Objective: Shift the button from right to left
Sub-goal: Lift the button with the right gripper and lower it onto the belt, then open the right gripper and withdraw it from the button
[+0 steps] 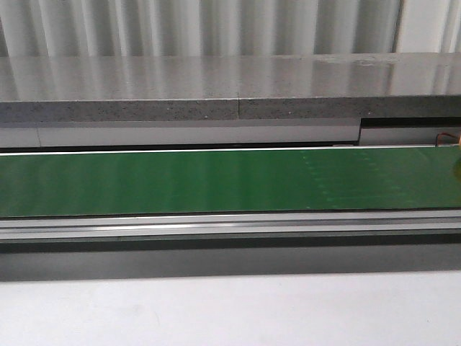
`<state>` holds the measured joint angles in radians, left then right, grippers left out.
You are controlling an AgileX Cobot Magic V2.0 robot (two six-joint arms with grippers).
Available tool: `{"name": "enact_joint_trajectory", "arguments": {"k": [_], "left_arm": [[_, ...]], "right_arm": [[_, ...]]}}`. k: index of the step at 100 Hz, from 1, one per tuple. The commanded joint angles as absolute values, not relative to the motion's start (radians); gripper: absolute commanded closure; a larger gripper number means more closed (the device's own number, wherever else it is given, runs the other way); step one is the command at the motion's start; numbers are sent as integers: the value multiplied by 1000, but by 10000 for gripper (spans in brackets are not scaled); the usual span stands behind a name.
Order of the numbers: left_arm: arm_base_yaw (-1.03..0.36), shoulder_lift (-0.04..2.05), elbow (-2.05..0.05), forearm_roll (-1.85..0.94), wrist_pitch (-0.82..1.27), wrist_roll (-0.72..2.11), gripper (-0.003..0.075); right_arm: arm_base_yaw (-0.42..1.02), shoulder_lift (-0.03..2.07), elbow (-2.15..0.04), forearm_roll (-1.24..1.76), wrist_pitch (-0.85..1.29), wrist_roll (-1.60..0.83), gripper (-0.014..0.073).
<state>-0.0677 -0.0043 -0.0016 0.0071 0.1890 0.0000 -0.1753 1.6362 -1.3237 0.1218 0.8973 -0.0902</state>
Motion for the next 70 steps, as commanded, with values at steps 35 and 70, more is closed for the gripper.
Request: {"name": "enact_joint_trajectory", "arguments": {"k": [35, 70], "left_arm": [[-65, -40, 22, 6, 112, -6, 740], [-65, -40, 22, 6, 112, -6, 740]], "right_arm": [[-62, 1431, -1234, 123, 851, -141, 660], [-62, 1232, -1013, 126, 738, -141, 660]]}}
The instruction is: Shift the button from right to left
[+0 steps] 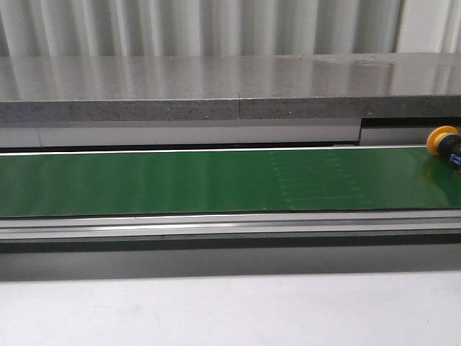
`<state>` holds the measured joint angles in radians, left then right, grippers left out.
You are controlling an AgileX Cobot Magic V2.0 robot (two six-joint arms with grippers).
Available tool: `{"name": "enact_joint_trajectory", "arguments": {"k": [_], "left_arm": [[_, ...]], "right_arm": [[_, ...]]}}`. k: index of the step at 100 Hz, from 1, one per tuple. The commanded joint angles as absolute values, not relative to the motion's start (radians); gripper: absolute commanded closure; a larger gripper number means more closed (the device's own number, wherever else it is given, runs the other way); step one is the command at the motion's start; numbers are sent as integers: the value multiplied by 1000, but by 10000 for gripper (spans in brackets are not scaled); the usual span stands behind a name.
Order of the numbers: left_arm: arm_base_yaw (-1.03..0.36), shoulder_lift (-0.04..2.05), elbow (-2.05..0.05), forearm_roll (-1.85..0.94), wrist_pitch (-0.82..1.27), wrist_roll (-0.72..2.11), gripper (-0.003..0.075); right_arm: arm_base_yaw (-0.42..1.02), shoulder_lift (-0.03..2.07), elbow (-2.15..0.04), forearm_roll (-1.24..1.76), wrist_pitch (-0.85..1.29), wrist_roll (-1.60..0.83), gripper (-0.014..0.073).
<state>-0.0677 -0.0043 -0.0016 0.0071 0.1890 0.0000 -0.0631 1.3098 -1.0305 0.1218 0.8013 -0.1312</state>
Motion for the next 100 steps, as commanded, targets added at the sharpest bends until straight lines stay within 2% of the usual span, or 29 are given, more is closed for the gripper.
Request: {"name": "enact_joint_trajectory", "arguments": {"k": [1, 67, 100], "left_arm": [[-65, -40, 22, 6, 112, -6, 740], [-65, -40, 22, 6, 112, -6, 740], [-65, -40, 22, 6, 112, -6, 740]], "right_arm": [[-62, 1227, -1005, 126, 736, -141, 660], [-62, 648, -612, 159, 496, -141, 660], [-62, 355, -471, 159, 481, -141, 660]]}}
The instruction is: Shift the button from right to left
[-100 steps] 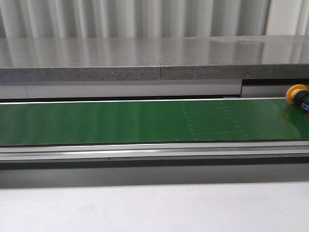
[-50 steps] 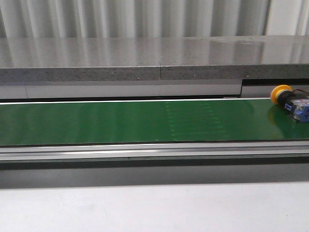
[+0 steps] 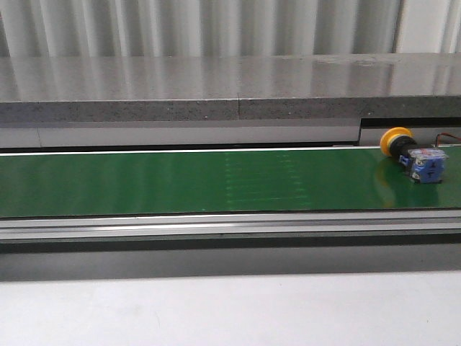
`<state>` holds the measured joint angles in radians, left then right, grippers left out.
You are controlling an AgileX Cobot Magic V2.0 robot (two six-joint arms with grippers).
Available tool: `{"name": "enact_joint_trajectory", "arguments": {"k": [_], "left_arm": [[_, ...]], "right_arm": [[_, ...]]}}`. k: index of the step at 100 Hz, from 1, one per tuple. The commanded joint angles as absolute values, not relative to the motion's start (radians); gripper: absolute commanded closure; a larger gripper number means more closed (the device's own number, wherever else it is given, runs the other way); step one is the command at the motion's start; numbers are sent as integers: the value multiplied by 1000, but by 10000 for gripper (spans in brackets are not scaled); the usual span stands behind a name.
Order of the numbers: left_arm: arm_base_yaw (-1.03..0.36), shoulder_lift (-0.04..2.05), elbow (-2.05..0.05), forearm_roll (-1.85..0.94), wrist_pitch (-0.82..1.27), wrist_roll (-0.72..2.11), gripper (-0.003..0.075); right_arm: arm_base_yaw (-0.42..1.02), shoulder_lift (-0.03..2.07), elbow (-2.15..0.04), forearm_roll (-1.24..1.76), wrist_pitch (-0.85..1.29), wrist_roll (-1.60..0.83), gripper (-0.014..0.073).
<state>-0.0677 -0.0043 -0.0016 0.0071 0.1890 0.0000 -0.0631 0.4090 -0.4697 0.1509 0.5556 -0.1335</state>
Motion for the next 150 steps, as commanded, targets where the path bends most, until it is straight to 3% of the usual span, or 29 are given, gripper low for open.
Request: {"name": "enact_joint_trajectory", "arguments": {"k": [1, 34, 103, 150], "left_arm": [[-65, -40, 22, 6, 112, -6, 740], [-65, -40, 22, 6, 112, -6, 740], [-65, -34, -12, 6, 38, -6, 740], [-65, 374, -357, 0, 348, -6, 739]], "right_arm": [[-62, 342, -469, 159, 481, -141, 660], [-62, 142, -382, 159, 453, -141, 660], [-62, 137, -381, 159, 455, -141, 660], [-62, 137, -381, 159, 455, -141, 660]]}}
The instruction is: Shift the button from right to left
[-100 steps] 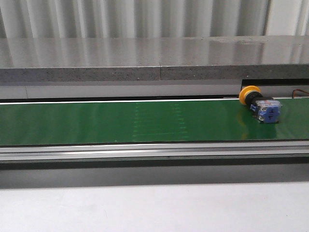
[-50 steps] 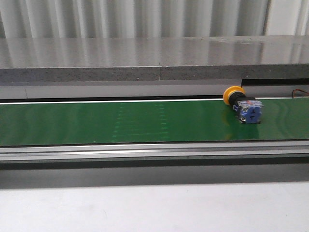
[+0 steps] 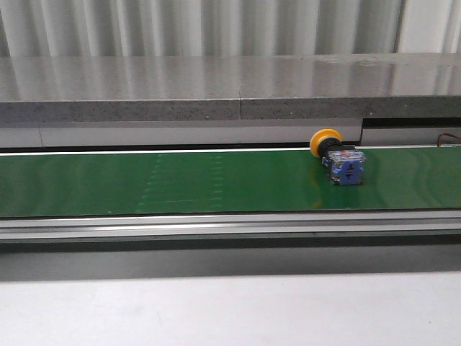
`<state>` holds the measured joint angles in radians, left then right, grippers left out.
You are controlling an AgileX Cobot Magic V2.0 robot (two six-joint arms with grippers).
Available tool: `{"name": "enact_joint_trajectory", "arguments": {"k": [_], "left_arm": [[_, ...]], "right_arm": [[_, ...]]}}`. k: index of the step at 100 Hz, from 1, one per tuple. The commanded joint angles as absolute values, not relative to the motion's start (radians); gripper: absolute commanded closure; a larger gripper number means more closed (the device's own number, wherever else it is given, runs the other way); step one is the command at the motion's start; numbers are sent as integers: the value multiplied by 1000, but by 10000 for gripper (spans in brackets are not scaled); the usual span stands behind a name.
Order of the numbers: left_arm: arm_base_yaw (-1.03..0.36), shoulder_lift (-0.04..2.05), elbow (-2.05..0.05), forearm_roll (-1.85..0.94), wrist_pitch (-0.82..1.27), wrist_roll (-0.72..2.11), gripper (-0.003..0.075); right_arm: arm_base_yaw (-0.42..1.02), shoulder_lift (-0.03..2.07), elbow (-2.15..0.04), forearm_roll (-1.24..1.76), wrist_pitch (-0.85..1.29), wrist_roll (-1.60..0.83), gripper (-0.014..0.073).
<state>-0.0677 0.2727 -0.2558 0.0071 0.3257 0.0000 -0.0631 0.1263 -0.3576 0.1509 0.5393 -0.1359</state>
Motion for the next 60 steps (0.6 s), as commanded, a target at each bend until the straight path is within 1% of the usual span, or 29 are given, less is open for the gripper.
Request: {"name": "enact_joint_trajectory", "arguments": {"k": [1, 7, 10, 14, 19, 22, 23, 25, 26, 27, 28, 29, 36, 41, 52, 60], "left_arm": [[-65, 382, -363, 0, 355, -6, 738], [-65, 448, -410, 0, 398, 0, 722], [-65, 475, -427, 0, 413, 0, 696], [-65, 513, -450, 0, 420, 0, 634], [-65, 551, -472, 0, 424, -6, 526], [-65, 569, -484, 0, 426, -6, 432], [-65, 574, -487, 0, 426, -6, 432], [-65, 590, -494, 0, 426, -6, 353], [-65, 594, -499, 0, 426, -6, 334], [-65, 598, -501, 0, 426, -6, 297], [-65, 602, -502, 0, 422, -6, 297], [-65, 609, -504, 0, 420, -6, 247], [-65, 636, -510, 8, 387, -6, 135], [-65, 651, -510, 8, 370, -6, 110], [-65, 679, -501, 0, 280, -6, 115], [-65, 700, -510, -39, 252, -6, 115]], "right_arm": [[-62, 137, -381, 159, 455, -141, 660], [-62, 137, -381, 159, 455, -141, 660], [-62, 137, -381, 159, 455, -141, 660], [-62, 137, -381, 159, 455, -141, 660], [-62, 137, -381, 159, 455, -141, 660], [-62, 137, -381, 159, 455, -141, 660], [-62, 137, -381, 159, 455, -141, 660], [-62, 137, -381, 159, 455, -141, 660], [-62, 137, -381, 159, 455, -141, 660], [-62, 137, -381, 159, 455, -141, 660], [-62, 137, -381, 159, 455, -141, 660], [-62, 137, -381, 159, 455, -141, 660], [-62, 137, -381, 159, 455, -141, 660], [-62, 137, -381, 159, 455, -141, 660], [-62, 137, -381, 159, 455, -141, 660], [-62, 137, -381, 159, 455, -141, 660]]}}
